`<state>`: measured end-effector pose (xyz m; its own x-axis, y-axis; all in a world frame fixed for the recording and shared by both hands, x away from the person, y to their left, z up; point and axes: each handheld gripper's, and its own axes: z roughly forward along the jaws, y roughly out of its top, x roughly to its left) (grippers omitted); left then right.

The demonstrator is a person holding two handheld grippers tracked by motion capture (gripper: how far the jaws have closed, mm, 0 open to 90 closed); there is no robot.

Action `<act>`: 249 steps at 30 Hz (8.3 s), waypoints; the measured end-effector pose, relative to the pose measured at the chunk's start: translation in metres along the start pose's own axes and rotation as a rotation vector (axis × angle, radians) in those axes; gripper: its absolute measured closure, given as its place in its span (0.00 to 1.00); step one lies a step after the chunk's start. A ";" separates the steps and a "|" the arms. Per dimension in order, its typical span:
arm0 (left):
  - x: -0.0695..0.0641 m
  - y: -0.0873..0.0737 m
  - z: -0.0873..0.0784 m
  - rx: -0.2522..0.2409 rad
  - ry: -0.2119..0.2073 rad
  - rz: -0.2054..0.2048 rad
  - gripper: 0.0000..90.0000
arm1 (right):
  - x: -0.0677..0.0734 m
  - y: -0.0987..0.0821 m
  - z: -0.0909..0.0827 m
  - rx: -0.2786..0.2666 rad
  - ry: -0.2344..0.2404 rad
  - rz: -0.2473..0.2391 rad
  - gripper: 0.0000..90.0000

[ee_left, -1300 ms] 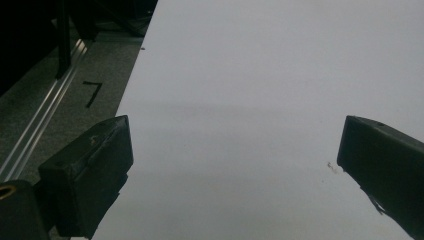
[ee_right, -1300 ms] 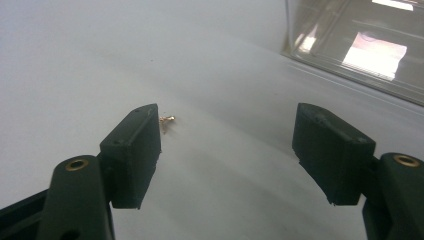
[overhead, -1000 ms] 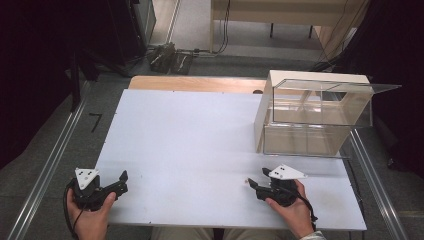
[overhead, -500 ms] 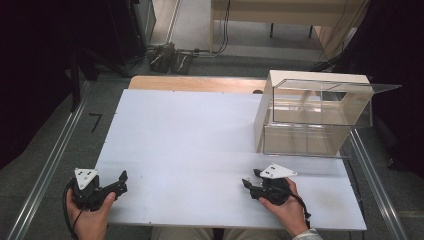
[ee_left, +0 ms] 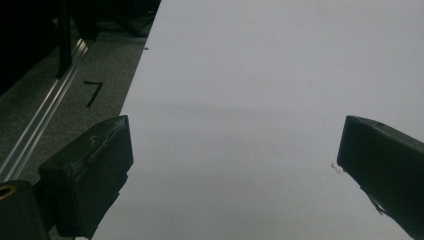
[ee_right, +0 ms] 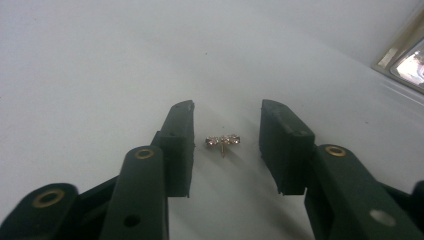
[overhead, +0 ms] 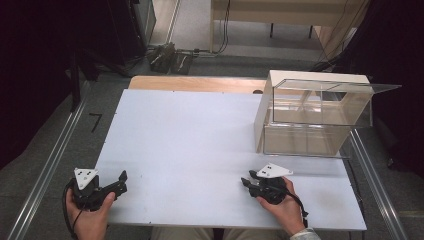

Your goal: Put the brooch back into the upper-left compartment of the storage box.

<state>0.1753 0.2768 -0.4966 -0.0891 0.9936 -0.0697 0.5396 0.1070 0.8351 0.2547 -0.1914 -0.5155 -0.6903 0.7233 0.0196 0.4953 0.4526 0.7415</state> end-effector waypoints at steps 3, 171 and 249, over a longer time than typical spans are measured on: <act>0.000 0.000 0.000 -0.001 0.000 -0.001 0.02 | 0.001 0.000 0.000 0.005 -0.002 -0.009 0.70; 0.000 -0.002 0.003 0.007 0.013 -0.011 0.02 | -0.090 0.095 -0.123 -0.538 -0.140 0.151 0.82; 0.004 0.001 -0.001 -0.020 -0.004 -0.022 0.02 | -0.065 0.083 -0.137 -0.486 -0.254 0.122 0.07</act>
<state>0.1747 0.2804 -0.4957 -0.0968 0.9912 -0.0901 0.5204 0.1276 0.8443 0.2689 -0.2720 -0.3632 -0.4644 0.8856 0.0069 0.2223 0.1091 0.9689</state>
